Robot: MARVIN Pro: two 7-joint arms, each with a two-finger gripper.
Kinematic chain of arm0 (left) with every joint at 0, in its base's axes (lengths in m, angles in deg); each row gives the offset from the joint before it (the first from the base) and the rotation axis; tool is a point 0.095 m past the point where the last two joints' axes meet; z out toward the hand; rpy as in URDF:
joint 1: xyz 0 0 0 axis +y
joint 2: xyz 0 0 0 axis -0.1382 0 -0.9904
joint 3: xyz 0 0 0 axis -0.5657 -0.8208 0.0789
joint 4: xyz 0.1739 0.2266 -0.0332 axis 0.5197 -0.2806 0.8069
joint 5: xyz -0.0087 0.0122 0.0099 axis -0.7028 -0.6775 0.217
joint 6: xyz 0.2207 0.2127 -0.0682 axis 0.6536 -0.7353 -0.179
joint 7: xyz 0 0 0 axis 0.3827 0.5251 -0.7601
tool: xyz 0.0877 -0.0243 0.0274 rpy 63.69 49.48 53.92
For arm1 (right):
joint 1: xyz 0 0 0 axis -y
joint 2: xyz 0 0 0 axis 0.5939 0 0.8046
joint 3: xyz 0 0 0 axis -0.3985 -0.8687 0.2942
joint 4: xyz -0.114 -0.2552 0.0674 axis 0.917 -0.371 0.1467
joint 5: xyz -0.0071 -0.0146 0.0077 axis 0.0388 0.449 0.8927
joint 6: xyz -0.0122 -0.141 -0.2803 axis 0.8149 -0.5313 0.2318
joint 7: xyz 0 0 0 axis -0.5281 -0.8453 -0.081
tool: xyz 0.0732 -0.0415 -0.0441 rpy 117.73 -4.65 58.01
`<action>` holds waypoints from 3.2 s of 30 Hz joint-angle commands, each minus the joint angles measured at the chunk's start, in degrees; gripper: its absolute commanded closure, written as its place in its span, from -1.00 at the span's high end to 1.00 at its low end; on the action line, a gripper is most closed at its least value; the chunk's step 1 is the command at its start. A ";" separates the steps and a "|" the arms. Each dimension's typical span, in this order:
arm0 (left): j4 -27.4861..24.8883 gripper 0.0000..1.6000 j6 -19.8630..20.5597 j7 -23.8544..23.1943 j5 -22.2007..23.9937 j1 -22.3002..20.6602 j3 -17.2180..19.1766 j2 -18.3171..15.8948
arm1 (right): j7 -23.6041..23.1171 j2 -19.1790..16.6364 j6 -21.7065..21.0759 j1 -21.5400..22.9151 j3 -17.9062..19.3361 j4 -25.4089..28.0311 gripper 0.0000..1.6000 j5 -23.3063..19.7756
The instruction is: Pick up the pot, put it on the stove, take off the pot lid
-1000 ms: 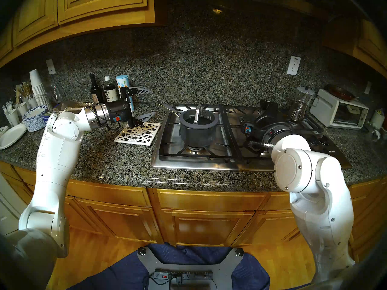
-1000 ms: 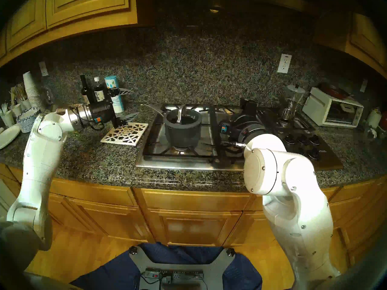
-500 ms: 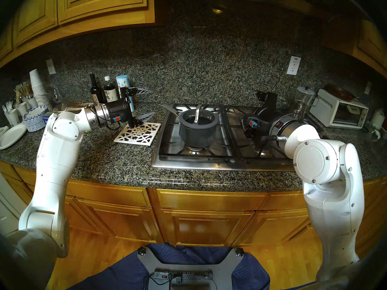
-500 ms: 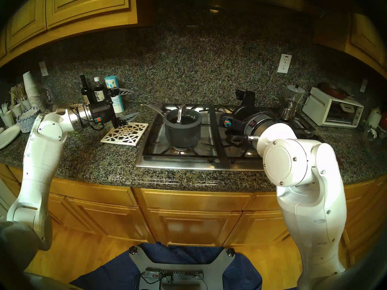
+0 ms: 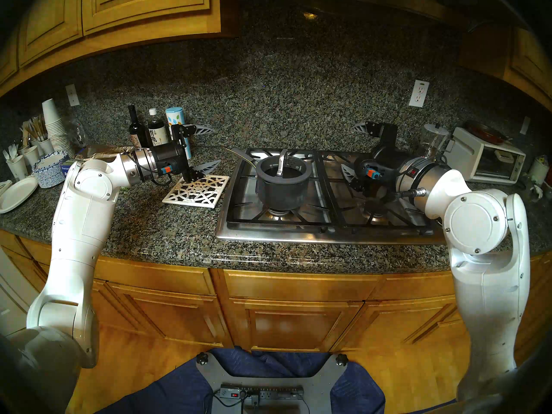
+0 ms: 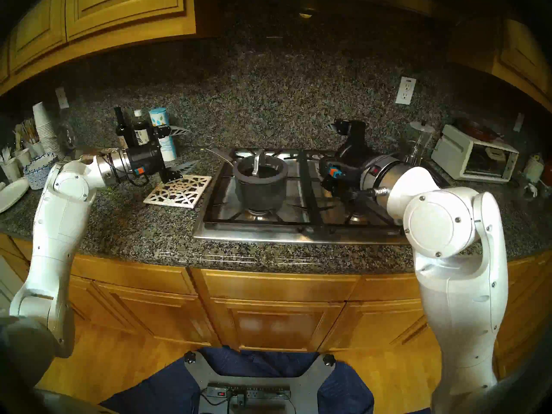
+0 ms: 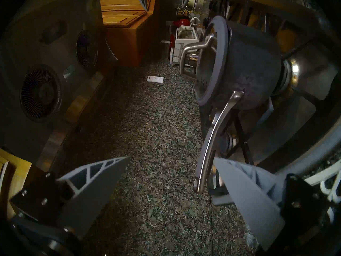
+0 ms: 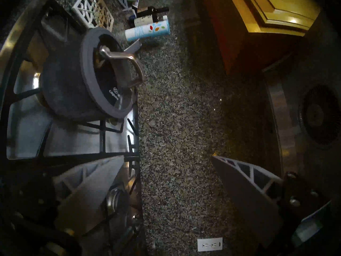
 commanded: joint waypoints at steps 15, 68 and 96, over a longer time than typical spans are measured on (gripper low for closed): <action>-1.20 1.00 -0.14 0.60 1.29 -2.01 0.66 0.04 | 1.72 0.20 3.79 1.56 2.20 0.08 1.00 -2.37; -1.21 1.00 -0.12 0.54 1.29 -2.00 0.68 0.04 | -0.37 -1.98 22.20 17.18 -3.22 -18.17 1.00 -13.59; -1.21 1.00 -0.12 0.52 1.26 -1.99 0.68 0.05 | -4.61 0.16 27.46 26.95 -9.03 -26.50 1.00 -16.16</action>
